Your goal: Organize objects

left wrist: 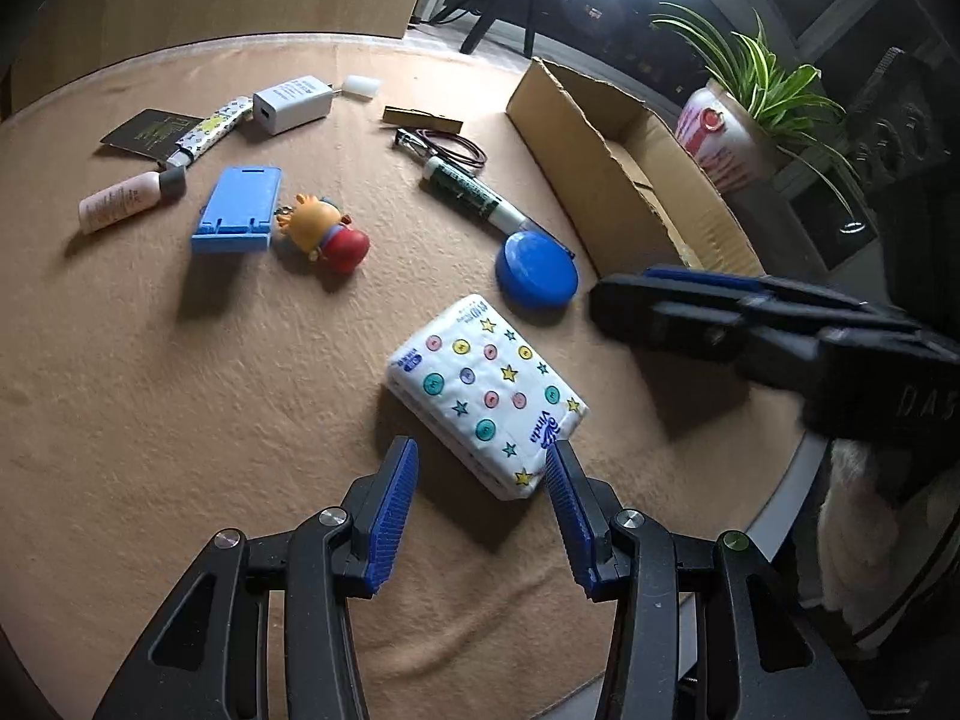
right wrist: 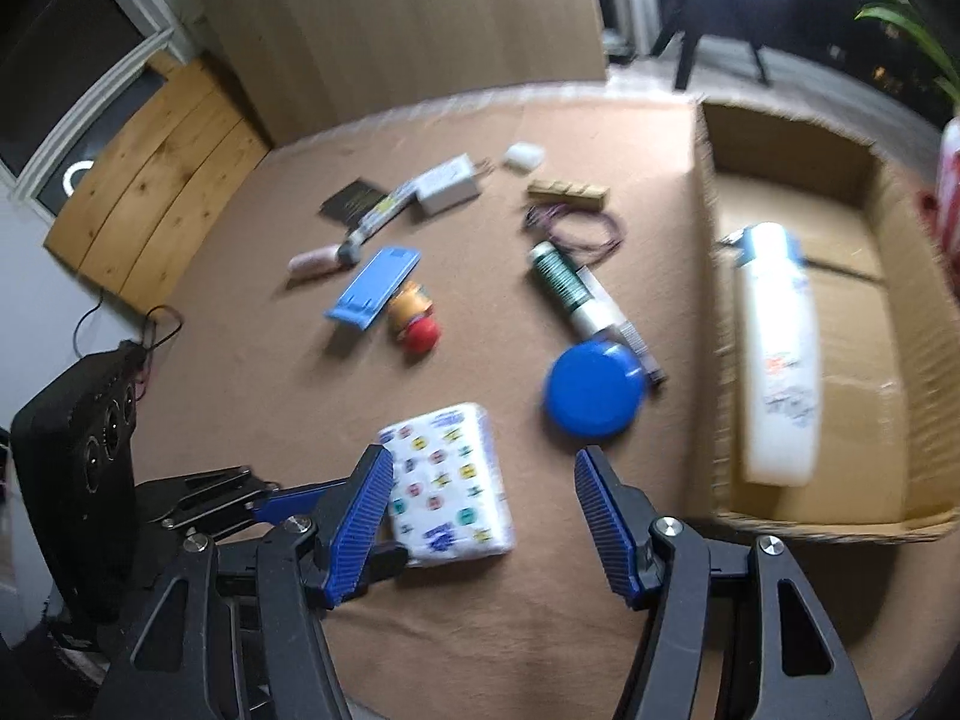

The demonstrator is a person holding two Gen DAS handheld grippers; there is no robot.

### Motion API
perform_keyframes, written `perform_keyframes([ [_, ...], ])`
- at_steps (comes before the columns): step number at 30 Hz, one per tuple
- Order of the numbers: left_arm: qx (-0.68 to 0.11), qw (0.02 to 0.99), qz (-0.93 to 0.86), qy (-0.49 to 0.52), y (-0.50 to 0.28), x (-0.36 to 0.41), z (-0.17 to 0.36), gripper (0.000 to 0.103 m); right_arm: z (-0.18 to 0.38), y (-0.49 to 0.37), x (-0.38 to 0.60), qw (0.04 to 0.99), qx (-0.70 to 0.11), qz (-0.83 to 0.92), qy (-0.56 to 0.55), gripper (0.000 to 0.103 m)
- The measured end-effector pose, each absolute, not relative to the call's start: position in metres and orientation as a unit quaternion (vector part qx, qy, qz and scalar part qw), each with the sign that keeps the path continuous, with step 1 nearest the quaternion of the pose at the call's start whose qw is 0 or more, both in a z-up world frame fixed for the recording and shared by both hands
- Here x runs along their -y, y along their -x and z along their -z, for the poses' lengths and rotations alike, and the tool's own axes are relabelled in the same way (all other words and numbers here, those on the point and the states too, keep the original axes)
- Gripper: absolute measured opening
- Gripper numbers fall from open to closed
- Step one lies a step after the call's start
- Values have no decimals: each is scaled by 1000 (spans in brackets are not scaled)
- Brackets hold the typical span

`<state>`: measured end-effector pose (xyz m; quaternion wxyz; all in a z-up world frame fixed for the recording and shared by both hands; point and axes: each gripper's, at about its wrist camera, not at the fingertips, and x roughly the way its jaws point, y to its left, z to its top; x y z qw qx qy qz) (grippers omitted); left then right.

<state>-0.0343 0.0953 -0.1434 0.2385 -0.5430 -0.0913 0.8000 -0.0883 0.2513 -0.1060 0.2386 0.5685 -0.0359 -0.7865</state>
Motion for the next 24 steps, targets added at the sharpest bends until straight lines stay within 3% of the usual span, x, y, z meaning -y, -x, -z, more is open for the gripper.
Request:
perform_keyframes([
  [4,89,239,-799,544,35,-97,145,48,125,96,-251,235,61,764,-597,49],
  [11,94,243,-794,550,38,-99,150,47,142,98,-250,242,75,741,-622,48],
  [16,98,244,-791,553,40,-102,153,47,151,97,-246,252,90,725,-634,38],
  [24,93,246,-791,552,39,-107,153,45,147,94,-247,257,91,726,-631,34],
])
